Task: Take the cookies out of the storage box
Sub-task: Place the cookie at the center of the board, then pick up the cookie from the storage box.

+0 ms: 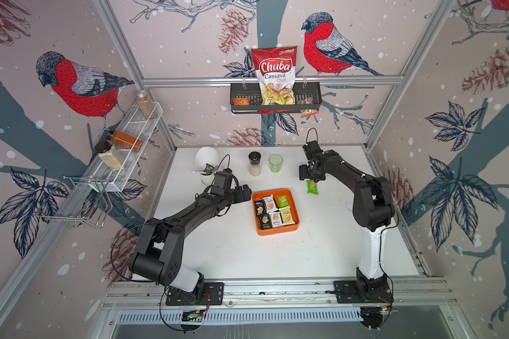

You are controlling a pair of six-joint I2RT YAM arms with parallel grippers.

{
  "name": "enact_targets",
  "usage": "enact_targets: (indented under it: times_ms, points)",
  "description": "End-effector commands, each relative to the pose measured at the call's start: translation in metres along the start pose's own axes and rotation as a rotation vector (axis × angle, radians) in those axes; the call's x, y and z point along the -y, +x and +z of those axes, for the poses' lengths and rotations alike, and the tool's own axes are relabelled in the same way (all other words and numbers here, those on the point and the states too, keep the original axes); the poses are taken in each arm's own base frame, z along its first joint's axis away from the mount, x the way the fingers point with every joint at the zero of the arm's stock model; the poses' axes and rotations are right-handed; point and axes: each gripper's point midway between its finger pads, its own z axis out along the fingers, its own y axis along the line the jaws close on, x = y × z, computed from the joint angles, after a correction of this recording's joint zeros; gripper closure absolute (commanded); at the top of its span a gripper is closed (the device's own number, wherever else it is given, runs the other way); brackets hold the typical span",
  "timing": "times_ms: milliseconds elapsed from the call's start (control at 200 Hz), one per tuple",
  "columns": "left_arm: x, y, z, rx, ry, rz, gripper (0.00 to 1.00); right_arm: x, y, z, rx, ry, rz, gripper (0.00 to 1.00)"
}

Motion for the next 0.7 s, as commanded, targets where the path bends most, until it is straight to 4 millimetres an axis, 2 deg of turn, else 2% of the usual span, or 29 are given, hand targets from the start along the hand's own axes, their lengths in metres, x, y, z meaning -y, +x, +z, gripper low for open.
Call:
enact_targets:
  times_ms: [0,225,380,520,695]
  points:
    - [0.002,-0.008,0.001,0.023,0.02,-0.008,0.04,-0.02,0.009,-0.018,-0.01,-0.02,-0.008,0.28]
    - [-0.017,-0.018,-0.001,0.043,0.024,-0.102,0.04,-0.073,0.029,-0.047,-0.029,-0.11,-0.063,0.34]
    - [-0.036,-0.021,-0.004,0.054,0.006,-0.161,0.04,-0.102,0.044,-0.057,-0.049,-0.16,-0.086,0.37]
    - [-0.046,-0.023,-0.006,0.064,-0.022,-0.181,0.04,-0.122,0.059,-0.054,-0.077,-0.174,-0.114,0.39]
    - [-0.048,-0.024,-0.009,0.074,-0.026,-0.191,0.04,-0.134,0.075,-0.04,-0.122,-0.155,-0.139,0.4]
